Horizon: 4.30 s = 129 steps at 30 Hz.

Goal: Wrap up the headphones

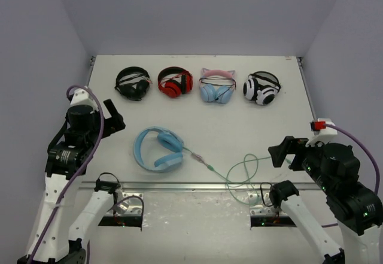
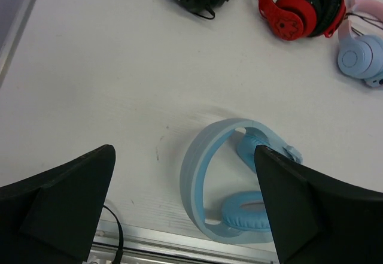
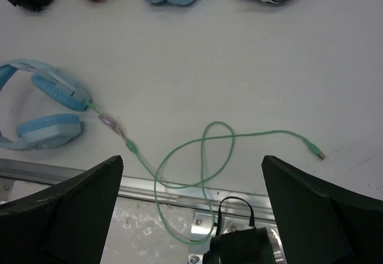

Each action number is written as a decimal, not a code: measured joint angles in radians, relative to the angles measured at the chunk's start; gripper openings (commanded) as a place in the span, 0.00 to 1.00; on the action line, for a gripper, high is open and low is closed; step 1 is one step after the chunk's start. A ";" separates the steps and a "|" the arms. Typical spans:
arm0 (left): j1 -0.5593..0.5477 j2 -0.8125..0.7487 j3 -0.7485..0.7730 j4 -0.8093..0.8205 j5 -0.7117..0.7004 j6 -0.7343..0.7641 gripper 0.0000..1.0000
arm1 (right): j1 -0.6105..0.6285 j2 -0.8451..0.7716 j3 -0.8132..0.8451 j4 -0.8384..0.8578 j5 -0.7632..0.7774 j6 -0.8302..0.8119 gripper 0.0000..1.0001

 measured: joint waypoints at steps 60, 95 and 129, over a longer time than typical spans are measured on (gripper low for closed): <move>-0.394 0.721 -0.045 0.029 -0.140 -0.072 0.00 | 0.000 0.037 -0.359 0.437 -0.390 0.044 0.99; -0.411 0.409 0.479 -0.107 0.132 0.001 0.00 | 0.125 0.765 -0.806 1.947 -0.797 0.027 0.01; -0.579 0.667 0.090 0.171 -0.062 0.218 0.01 | 0.169 0.443 -0.246 0.852 -0.292 -0.487 0.01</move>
